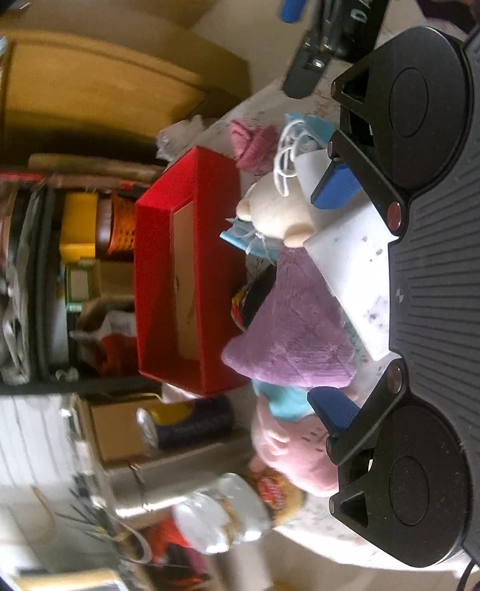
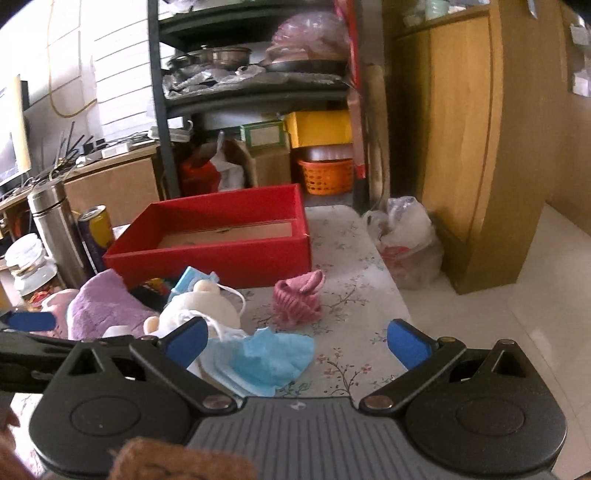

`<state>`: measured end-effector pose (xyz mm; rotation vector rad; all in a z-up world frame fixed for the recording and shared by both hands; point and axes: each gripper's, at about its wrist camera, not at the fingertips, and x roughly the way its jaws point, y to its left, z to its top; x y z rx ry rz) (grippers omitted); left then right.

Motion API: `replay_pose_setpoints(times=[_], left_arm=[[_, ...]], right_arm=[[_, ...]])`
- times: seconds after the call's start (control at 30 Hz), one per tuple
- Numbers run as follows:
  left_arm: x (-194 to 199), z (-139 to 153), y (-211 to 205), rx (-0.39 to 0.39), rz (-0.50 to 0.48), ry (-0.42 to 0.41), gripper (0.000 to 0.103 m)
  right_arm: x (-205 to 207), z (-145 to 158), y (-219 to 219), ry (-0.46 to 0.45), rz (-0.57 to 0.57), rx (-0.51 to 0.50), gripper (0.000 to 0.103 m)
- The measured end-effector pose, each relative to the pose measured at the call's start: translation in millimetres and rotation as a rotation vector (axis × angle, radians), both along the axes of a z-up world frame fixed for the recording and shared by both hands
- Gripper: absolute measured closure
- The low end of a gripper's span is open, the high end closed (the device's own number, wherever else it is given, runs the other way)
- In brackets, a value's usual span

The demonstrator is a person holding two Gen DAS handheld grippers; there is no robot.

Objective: Organize soft objects
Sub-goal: 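Move left tool to the white sponge while right tool moves to the green-white towel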

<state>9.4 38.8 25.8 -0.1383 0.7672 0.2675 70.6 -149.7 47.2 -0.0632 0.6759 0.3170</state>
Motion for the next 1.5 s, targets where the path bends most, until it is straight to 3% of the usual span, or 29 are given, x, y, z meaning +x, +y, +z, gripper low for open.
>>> replay_pose_setpoints(times=[0.23,0.73,1.37,1.5], left_arm=[[-4.3,6.6,5.2,-0.065,0.079,-0.034,0.005],[1.5,3.5,-7.3,-0.003,0.068,-0.012,0.005],[2.8,-0.5,-8.5,0.001,0.053,0.013,0.005],[5.5,-3.2,-8.0,-0.009,0.001,0.034,0.005]], right_arm=[[2.2,-1.8,2.4,-0.012,-0.013,-0.021,0.024],[2.7,0.1,3.4,-0.009,-0.018,0.039,0.024],[4.0,-4.7,0.5,0.037,-0.016,0.042,0.024],[3.0,-5.4,-1.4,0.045,-0.006,0.034,0.024]])
